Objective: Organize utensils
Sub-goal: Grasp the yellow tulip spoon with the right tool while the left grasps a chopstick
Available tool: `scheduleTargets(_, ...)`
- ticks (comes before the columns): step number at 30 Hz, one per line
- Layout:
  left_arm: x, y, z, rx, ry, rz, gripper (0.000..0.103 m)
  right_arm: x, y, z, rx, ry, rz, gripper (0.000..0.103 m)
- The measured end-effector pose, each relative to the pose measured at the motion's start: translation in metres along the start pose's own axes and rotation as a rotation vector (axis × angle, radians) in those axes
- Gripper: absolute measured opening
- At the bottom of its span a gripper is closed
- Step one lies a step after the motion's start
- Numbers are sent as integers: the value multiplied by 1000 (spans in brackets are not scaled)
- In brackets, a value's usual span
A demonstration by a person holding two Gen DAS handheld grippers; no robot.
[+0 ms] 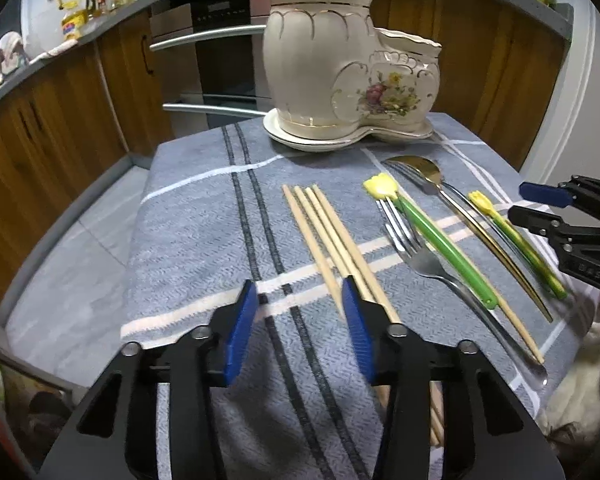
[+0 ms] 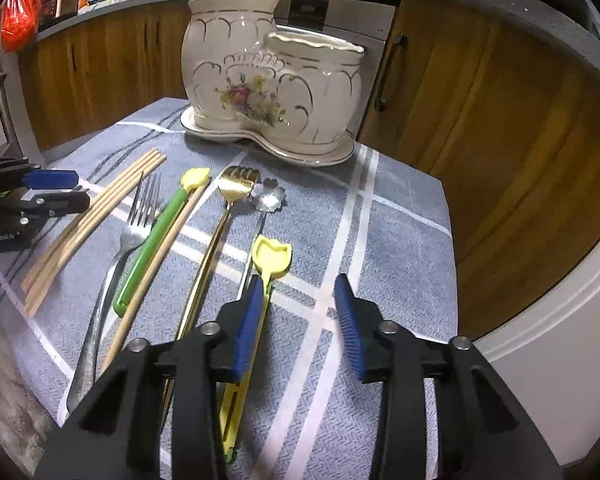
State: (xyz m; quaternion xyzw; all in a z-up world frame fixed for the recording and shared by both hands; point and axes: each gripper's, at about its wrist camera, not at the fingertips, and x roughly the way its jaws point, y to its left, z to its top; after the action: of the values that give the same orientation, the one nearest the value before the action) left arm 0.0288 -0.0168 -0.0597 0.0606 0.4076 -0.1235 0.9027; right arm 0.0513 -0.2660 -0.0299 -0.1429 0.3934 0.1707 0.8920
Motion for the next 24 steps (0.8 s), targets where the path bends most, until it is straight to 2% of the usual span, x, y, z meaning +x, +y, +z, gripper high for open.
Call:
scheduleTargets(4,0,-4,1,9,8,12,35,0,3,-3,-6,7,22,30)
scheduleTargets(7,6,-6,4,38,45,89,21,-3,4,-3,1,9,40,29)
scheduleTargets(10,7,-3,7,17,55,81,21,-8,6,-4,3,3,50,29)
scheduleTargets(13,4,-2,9,-18,58,31,21,-7,9,-6,-7,16,52,29)
scheduleTargets(15,6,-6,9,-11,72,35,21,-4,9,-8,-6,31,56,28)
scheduleTargets(18,6,-8,8,-14,91,40,21,2,5,-9,14,60,60,23)
scheduleTargets(20,0,-6,9,-40,92,28,21,2,1,-8,34,66,68,13)
scheduleTargets(24,-9,-14,17,-11,98,41,21,2,0,-5,34,79,86,11)
